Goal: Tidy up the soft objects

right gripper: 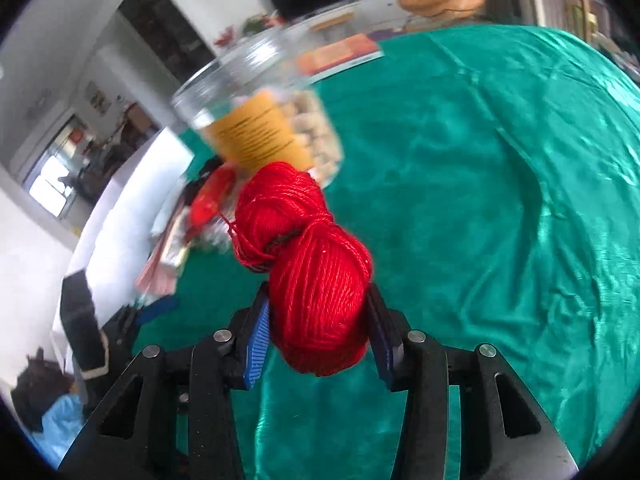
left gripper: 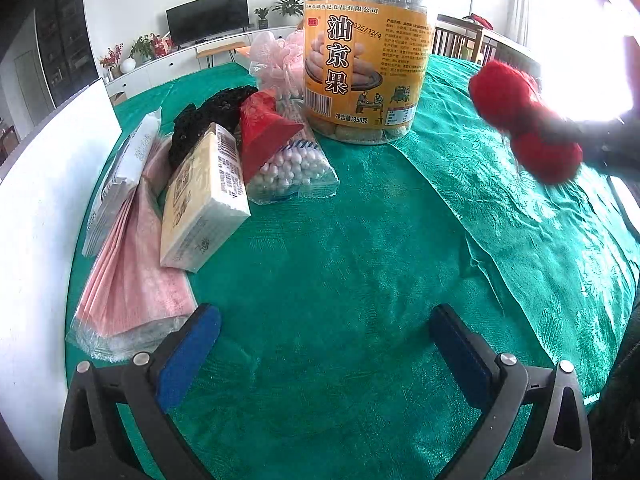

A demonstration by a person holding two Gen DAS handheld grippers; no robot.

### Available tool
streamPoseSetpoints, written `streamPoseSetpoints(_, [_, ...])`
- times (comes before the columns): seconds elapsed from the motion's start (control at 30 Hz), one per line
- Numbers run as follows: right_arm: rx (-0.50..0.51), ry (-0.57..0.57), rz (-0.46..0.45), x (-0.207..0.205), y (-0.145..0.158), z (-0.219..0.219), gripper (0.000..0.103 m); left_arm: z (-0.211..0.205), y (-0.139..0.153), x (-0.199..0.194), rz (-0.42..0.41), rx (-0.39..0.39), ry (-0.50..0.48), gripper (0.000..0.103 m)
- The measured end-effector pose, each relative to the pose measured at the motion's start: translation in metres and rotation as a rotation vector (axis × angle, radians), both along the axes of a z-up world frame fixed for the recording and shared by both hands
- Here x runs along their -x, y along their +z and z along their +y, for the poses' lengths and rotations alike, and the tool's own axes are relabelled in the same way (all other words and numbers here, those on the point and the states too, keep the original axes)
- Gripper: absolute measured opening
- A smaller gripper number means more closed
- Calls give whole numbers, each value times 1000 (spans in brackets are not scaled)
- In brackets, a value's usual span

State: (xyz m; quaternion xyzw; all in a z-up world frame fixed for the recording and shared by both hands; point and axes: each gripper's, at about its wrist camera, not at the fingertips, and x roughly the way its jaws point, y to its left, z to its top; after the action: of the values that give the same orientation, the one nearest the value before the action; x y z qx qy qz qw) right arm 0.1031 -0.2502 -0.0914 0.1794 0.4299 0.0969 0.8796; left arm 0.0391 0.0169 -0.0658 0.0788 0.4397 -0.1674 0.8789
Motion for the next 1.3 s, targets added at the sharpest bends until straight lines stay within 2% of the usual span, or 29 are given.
streamPoseSetpoints(0.13, [-29, -135, -94, -48, 0, -25, 48, 0, 0, 0, 0, 0, 0, 103])
streamPoseSetpoints(0.2, [-39, -160, -99, -66, -11, -31, 61, 0, 0, 0, 0, 0, 1, 103])
streamPoseSetpoints(0.27, [12, -180, -50, -75, -22, -29, 67, 0, 0, 0, 0, 0, 1, 103])
streamPoseSetpoints(0.37, [78, -190, -47, -56, -29, -22, 68, 0, 0, 0, -1, 0, 2, 103])
streamPoseSetpoints(0.47, [180, -190, -45, -20, -30, -17, 72, 0, 0, 0, -1, 0, 2, 103])
streamPoseSetpoints(0.7, [355, -182, 24, -13, -41, -2, 72, 0, 0, 0, -1, 0, 1, 103])
streamPoseSetpoints(0.77, [414, -176, 24, -13, -46, 2, 75, 0, -1, 0, -1, 0, 1, 103])
streamPoseSetpoints(0.9, [407, -176, 5, -11, -49, 1, 81, 0, 0, 0, -2, 0, 1, 103])
streamPoseSetpoints(1.3, [412, -175, 6, -8, -48, 5, 84, -1, 0, 0, -2, 1, 2, 103])
